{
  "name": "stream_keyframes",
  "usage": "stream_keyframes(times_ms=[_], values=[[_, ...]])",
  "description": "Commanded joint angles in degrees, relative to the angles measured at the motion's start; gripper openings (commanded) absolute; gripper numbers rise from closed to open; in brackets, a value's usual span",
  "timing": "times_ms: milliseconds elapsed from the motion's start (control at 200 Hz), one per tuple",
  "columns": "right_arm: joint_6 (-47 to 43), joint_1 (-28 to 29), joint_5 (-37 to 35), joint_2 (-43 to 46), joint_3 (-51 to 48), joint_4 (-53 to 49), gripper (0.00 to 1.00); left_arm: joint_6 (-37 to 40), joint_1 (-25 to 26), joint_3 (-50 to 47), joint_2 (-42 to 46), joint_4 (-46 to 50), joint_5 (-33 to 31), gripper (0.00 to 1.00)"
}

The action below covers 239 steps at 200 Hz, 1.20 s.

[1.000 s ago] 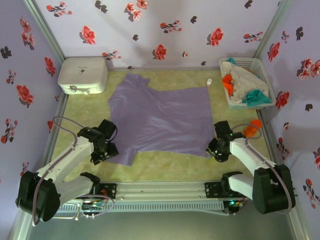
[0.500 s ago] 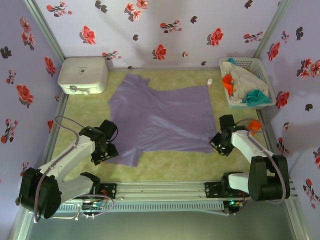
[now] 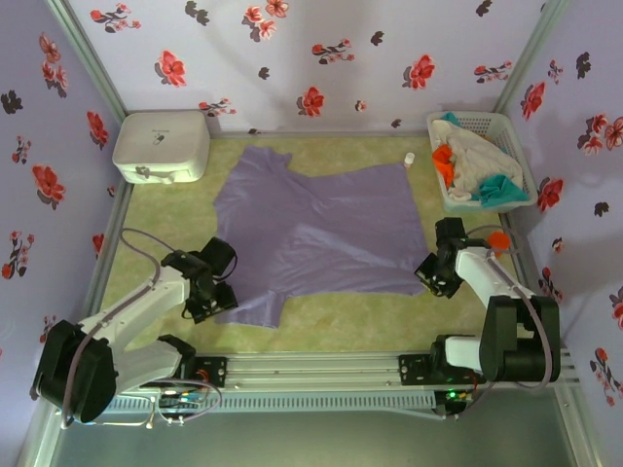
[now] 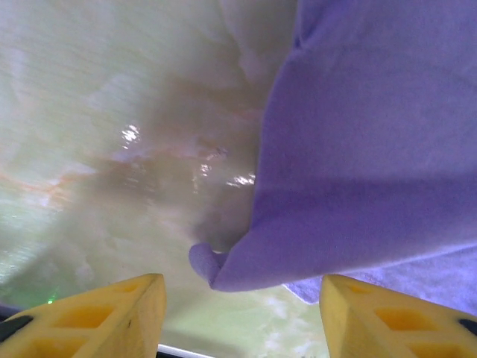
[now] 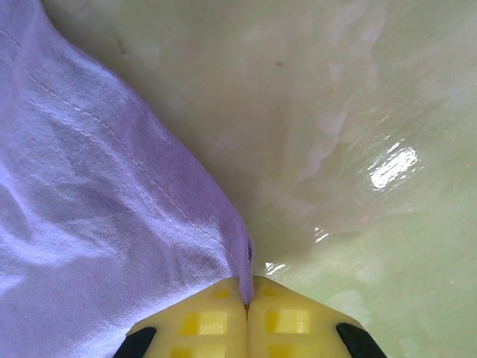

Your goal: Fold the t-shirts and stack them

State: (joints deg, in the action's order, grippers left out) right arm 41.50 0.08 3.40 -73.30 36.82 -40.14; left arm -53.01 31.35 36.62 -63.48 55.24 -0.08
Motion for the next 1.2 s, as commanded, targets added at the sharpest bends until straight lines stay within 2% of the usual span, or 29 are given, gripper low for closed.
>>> stream_keyframes(times_ms=[0,295,425,520,680,875,1065,1190], values=[[-0.85,-0.27,0.73,-0.10,0.04,0.24,0.00,-1.89,1.37,-2.12,1.87,-1.21,1.17,0.57],[-1.50,-0.34,0.21,0.12,0.40,-0.61,0.00,-3.15,1.87,-4.02,-1.92,-7.27,0.87,0.50],[-1.83,-0.33,0.57,0.57,0.53,-1.10,0.00,-3.07,2.05,-3.91,-4.62,-9.35,0.13,0.41],[-1.85,-0.34,1.47,1.08,0.27,-0.69,0.00,-2.84,2.09,-3.66,-6.03,-9.46,-0.62,0.28],[-2.44,-0.34,3.23,2.00,0.17,0.18,0.00,-2.27,2.04,-2.27,-4.88,-8.40,-1.22,0.00],[-4.57,-0.34,5.23,3.85,1.80,0.10,0.00,0.58,0.79,4.46,-2.50,-3.13,-2.91,0.00],[-6.22,-0.34,5.45,8.48,5.20,0.61,0.00,5.69,-3.76,14.32,-1.77,2.47,-2.98,0.00],[-7.13,-0.34,6.57,9.75,8.60,2.28,0.00,9.42,-7.04,21.01,-2.68,2.94,-2.08,0.00]])
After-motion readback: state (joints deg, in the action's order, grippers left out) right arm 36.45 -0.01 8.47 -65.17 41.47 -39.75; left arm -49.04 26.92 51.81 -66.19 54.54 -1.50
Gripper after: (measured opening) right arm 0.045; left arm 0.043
